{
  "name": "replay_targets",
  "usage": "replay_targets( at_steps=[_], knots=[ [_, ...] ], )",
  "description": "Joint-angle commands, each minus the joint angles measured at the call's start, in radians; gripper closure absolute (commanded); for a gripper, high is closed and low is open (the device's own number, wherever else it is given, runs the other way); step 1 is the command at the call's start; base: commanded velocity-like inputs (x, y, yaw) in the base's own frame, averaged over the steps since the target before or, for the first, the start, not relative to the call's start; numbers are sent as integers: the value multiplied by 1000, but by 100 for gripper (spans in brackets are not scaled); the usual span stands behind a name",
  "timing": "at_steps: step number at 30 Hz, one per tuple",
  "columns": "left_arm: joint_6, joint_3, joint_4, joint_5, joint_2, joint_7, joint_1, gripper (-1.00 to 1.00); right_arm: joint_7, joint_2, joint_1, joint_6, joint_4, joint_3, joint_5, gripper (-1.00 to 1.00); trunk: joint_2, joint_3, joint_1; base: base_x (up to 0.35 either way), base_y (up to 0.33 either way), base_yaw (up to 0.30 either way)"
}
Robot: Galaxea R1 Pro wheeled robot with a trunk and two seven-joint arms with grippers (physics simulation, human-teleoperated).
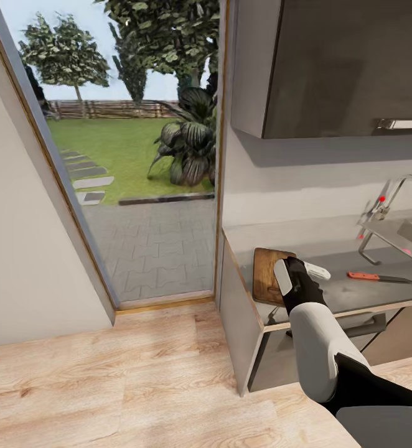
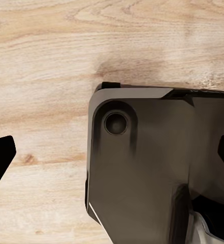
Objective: In the kitchen, take the Vidalia onion out of the sink, dice it on the chopping board with the paring knife, put the diced onion into the bowl on the countertop, then place both the paring knife and the chopping board into the sink.
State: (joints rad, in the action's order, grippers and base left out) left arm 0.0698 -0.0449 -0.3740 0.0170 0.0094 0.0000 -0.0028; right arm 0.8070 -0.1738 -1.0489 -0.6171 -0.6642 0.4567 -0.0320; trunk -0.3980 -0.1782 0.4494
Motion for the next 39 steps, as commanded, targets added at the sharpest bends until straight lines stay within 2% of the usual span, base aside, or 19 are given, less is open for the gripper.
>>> replay_targets(
  at_steps=[1,22,39],
  knots=[
    [2,-2,0,2,0,0,0,-100,4,-1,-1,-4,-2,2,-3,-100,-2,-2,1,0,0,0],
    [2,-3,0,3,0,0,0,-100,3,-1,-1,-4,0,1,-3,-100,-2,-2,1,-26,15,0],
    [2,-3,0,2,0,0,0,-100,2,-1,-1,-4,0,2,-3,-100,-2,-23,1,0,0,0]
  ],
)
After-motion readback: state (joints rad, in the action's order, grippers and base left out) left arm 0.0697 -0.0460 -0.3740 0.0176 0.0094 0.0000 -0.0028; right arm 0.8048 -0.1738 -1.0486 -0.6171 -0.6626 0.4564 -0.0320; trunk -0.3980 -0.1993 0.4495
